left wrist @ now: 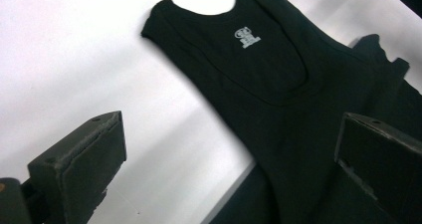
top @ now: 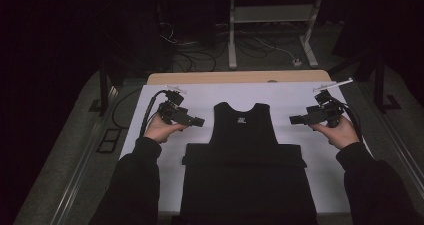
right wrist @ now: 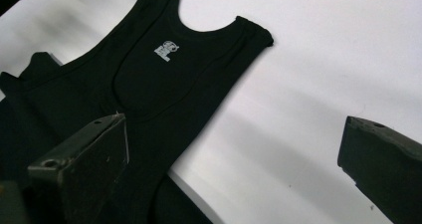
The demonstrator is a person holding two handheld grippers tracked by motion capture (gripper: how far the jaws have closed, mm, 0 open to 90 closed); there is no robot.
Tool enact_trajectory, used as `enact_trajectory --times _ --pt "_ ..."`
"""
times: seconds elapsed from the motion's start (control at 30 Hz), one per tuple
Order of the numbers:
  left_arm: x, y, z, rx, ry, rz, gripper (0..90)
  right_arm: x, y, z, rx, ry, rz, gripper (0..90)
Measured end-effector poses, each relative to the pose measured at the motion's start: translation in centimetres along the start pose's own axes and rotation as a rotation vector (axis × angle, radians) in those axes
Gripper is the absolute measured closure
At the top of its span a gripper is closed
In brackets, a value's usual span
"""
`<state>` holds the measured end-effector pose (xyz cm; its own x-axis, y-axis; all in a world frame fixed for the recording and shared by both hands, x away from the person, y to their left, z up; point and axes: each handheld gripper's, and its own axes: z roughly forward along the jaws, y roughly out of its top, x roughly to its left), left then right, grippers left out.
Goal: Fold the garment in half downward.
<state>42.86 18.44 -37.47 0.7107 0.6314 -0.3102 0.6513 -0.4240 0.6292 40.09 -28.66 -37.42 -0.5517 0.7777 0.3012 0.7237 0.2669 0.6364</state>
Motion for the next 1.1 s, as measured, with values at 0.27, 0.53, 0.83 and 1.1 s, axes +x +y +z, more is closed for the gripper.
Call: enact_trajectory --times 0.27,0.53,0.83,1.1 --pt "0.2 0.4 0.8 0.012 -0.002 0.002 0.0 -0.3 0.4 1.0 0.003 0.008 0.012 0.0" --pt "0.5 0.3 1.8 0.007 -0.006 -0.022 0.0 -0.6 0.5 2.2 0.017 0.006 0.017 0.0" --pt "0.8 0.3 3.1 0.003 -0.012 -0.039 0.0 -0.7 0.4 3.9 0.034 0.021 0.022 0.0" --pt "1.1 0.2 4.1 -0.002 -0.008 -0.046 0.0 -0.4 0.2 5.5 0.047 0.032 0.015 0.0"
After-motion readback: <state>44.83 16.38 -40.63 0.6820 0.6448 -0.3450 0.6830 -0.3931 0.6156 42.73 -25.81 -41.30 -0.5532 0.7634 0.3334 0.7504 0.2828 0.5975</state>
